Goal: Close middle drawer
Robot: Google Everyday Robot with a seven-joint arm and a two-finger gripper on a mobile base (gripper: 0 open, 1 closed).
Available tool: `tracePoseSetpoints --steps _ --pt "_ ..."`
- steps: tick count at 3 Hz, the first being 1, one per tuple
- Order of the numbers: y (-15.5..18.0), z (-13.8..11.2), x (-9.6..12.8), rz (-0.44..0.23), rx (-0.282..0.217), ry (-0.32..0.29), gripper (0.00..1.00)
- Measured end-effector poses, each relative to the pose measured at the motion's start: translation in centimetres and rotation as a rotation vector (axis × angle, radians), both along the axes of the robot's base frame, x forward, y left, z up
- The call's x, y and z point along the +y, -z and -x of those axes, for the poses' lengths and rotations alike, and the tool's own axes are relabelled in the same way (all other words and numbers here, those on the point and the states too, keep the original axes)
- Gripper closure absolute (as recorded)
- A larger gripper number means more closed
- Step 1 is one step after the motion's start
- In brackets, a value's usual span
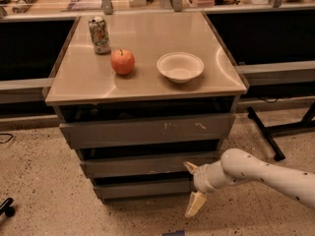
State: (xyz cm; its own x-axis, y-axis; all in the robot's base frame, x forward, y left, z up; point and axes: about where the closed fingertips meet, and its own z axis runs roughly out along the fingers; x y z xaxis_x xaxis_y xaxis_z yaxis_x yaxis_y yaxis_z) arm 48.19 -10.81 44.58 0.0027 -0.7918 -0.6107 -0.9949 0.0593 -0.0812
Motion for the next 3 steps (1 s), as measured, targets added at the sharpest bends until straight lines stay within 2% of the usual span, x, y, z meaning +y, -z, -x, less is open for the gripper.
tracePoseSetpoints --steps 1,2,3 --pt "0.0 0.0 0.0 0.000 0.000 0.000 0.00" --pt "0.4 -0.4 -2.4 0.037 0.003 0.018 0.00" --pt "0.3 -1.3 -6.6 0.136 0.005 0.048 0.00"
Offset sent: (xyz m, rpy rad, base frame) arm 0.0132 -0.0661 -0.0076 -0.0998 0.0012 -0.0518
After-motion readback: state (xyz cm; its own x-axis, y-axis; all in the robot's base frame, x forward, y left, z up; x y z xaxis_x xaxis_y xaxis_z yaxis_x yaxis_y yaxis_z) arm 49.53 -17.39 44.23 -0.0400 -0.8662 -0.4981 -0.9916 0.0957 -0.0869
